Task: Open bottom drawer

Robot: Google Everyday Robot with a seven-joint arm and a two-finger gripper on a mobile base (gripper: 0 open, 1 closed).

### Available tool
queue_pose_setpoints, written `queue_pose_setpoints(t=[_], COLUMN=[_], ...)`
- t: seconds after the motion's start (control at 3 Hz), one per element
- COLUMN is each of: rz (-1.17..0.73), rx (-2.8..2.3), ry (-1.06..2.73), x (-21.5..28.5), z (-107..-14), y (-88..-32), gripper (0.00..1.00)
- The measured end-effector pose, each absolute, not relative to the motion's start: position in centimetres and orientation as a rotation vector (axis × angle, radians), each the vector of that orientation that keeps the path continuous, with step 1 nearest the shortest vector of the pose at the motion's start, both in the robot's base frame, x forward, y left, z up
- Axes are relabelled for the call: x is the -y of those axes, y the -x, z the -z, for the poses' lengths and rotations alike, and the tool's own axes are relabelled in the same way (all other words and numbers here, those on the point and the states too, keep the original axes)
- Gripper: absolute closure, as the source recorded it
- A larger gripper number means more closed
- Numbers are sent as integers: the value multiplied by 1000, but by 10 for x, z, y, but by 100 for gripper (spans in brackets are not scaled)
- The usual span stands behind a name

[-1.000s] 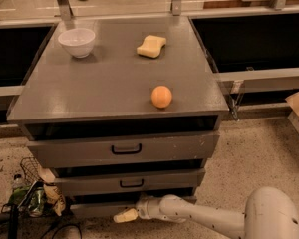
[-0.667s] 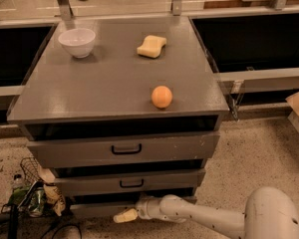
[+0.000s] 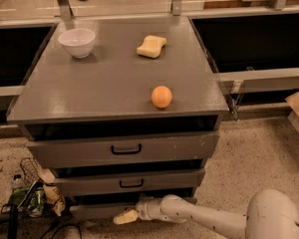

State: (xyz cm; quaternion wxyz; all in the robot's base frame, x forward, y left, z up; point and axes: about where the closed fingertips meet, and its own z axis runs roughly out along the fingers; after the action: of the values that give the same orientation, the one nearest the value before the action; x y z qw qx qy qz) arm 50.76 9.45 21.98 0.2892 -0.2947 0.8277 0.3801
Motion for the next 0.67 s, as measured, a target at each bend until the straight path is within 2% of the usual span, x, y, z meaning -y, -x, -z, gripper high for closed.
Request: queue_pose_setpoints(t=[0.67], rz=[-1045], rx=[-2205], ry=[796], x=[-92], z=[-221], y=[-498], gripper=[0])
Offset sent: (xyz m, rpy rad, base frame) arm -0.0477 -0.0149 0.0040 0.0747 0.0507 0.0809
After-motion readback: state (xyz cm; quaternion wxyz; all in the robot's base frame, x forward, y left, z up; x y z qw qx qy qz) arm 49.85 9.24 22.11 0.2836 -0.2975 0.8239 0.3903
